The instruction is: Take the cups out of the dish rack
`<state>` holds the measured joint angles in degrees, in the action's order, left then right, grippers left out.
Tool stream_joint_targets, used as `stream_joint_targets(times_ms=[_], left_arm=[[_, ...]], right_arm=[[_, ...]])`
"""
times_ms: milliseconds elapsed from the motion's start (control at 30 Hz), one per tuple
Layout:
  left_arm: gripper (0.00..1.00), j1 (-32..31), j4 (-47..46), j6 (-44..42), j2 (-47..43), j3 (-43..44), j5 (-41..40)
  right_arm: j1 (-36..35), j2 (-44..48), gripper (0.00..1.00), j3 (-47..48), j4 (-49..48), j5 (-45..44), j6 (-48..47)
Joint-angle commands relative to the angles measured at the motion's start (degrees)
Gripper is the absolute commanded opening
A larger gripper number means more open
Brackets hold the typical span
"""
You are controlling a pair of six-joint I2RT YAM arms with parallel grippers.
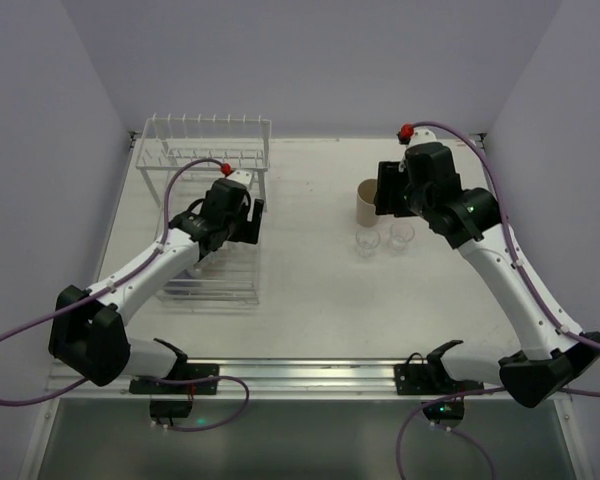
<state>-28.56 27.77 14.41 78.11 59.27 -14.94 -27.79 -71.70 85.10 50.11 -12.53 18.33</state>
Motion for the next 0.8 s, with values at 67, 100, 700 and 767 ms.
stream_joint_targets(times_ms=[67,100,700,767], left_arm=[[0.83,1.31,-2.46,0.53,0.38,-0.29,1.75],[0.82,1.31,-2.54,0.53,0.47,-0.20,1.93],[0.69,1.40,-1.93,0.61,2.31,-0.20,3.07],[0.59,1.40,-1.67,0.70,2.49,-0.20,3.07]], right_arm=[[0.02,1.74,0.60,-1.25,-2.56,0.05,-0.22],[0.02,1.83,0.60,-1.60,-2.65,0.05,-0.31],[0.02,2.71,0.60,-3.54,-3.35,0.41,-0.05],[0.02,2.62,0.60,-3.71,-3.44,0.58,0.13]])
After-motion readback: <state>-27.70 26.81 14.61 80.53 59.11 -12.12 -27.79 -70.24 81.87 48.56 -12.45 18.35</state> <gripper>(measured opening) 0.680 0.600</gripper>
